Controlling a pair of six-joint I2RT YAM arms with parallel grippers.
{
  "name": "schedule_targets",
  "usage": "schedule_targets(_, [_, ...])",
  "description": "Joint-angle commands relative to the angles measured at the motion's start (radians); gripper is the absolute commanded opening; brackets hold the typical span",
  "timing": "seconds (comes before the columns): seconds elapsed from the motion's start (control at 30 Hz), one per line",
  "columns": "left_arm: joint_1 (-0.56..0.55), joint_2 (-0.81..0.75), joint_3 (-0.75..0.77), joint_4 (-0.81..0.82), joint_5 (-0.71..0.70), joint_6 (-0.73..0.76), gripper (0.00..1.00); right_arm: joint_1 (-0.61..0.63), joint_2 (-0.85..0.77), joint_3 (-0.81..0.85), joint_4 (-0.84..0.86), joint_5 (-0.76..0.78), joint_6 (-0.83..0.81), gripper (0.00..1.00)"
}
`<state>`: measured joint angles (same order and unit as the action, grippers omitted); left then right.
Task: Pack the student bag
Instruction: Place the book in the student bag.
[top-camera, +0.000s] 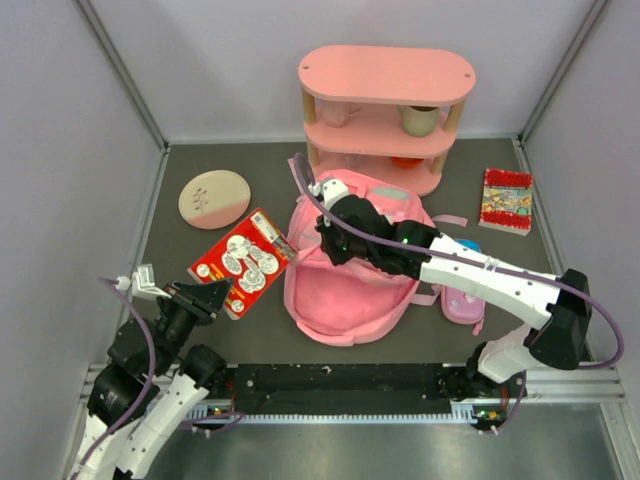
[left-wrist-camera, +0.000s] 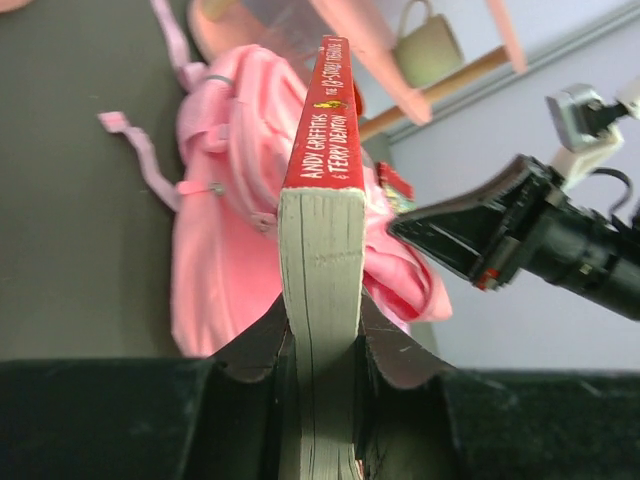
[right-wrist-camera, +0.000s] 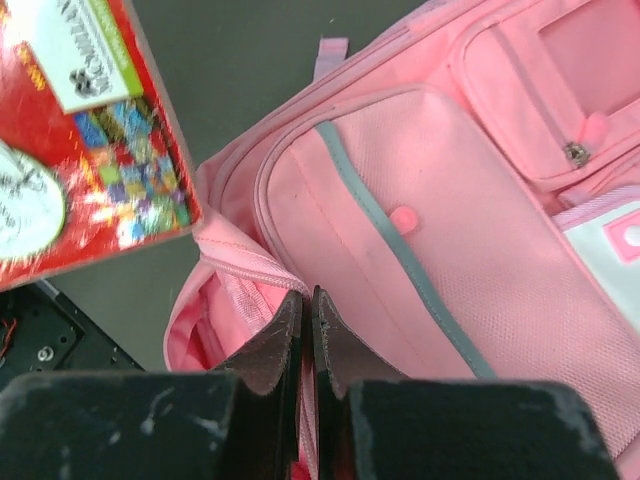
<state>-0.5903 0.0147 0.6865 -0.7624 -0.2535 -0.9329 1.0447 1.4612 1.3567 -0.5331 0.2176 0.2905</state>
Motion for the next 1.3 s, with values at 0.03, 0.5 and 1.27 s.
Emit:
schedule_targets(0.03, [-0.002,-0.070,-0.021,0.209,0.227,-0.104,0.00,-0.066,-0.021,0.128,0.055,0.167,-0.005,0.00])
schedule_targets(0.5, [-0.003,-0.018,-0.109,0.247,0.597,-0.254,0.00,-0.095,0.025,0.185,0.045,0.134,-0.022,0.00])
schedule_targets(1.27, [-0.003,0.125,-0.502,0.828,0.333,-0.595,0.00,-0.095,-0.041,0.122,0.050,0.062,0.032,0.00])
